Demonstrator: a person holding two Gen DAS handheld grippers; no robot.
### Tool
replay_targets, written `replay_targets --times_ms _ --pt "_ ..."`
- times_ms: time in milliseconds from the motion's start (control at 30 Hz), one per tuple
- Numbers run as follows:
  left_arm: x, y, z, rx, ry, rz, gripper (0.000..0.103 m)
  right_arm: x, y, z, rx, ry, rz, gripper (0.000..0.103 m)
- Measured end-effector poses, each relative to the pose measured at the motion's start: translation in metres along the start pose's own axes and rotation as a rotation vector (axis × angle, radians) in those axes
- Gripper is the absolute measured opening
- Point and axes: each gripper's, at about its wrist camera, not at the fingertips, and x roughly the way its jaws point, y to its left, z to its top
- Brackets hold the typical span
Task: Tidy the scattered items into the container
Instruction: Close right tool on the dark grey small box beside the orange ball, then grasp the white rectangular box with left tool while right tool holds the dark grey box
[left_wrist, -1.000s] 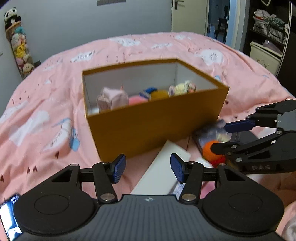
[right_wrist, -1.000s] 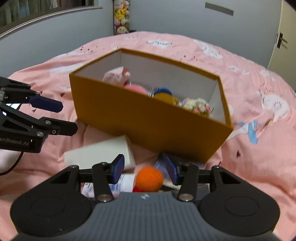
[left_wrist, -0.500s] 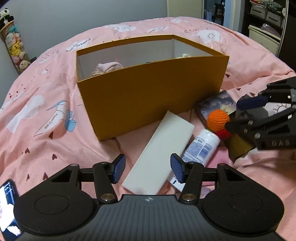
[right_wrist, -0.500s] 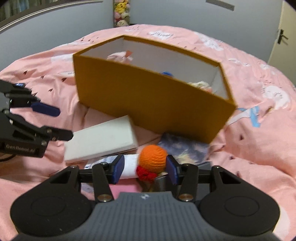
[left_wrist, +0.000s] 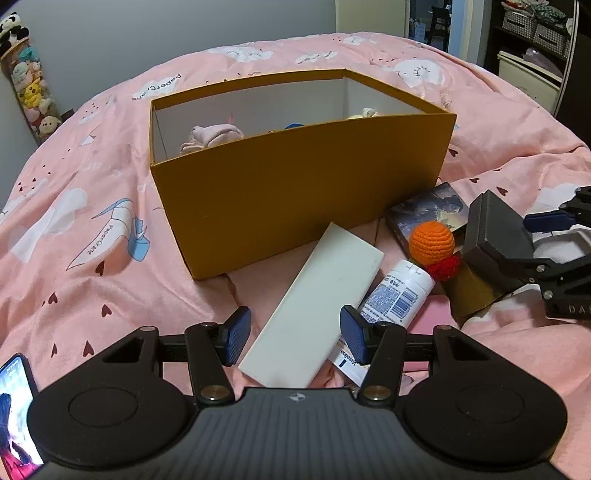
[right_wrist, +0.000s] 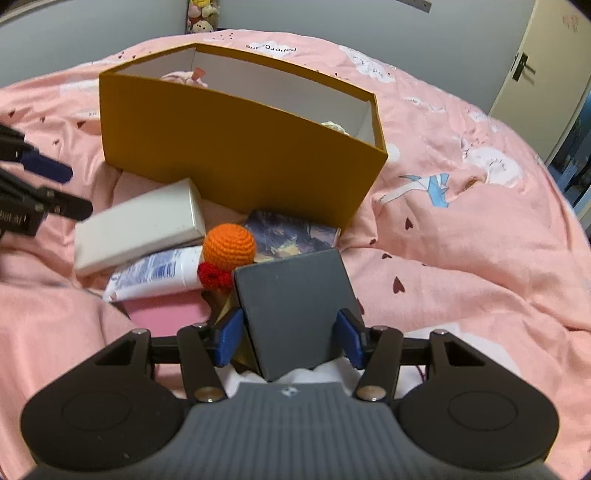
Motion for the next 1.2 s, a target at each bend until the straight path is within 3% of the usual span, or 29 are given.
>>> replay_targets --times_ms 167,600,900,1033,1200 --pt "-0.003 0.002 0.000 -0.001 -0.008 0.001 0.063 -0.001 0.015 0.001 -0.052 0.009 -0.004 0.055" --pt "0.003 0.006 -0.001 -0.020 0.008 0.013 0.063 0.030 0.026 0.008 -0.103 -0.002 -0.140 0.063" --pt "0.005 0.007 -0.003 -0.018 0.014 0.009 0.063 0.048 0.015 0.014 -0.063 0.018 -0.156 0.069" --pt "0.012 0.004 -0.006 0.049 0.036 -0.004 0.063 0.049 -0.005 0.015 0.027 0.038 -0.119 0.060" --pt "0.023 -0.015 -0.011 0.202 0.053 0.025 0.063 0.037 -0.029 0.013 0.118 0.055 -0.074 0.038"
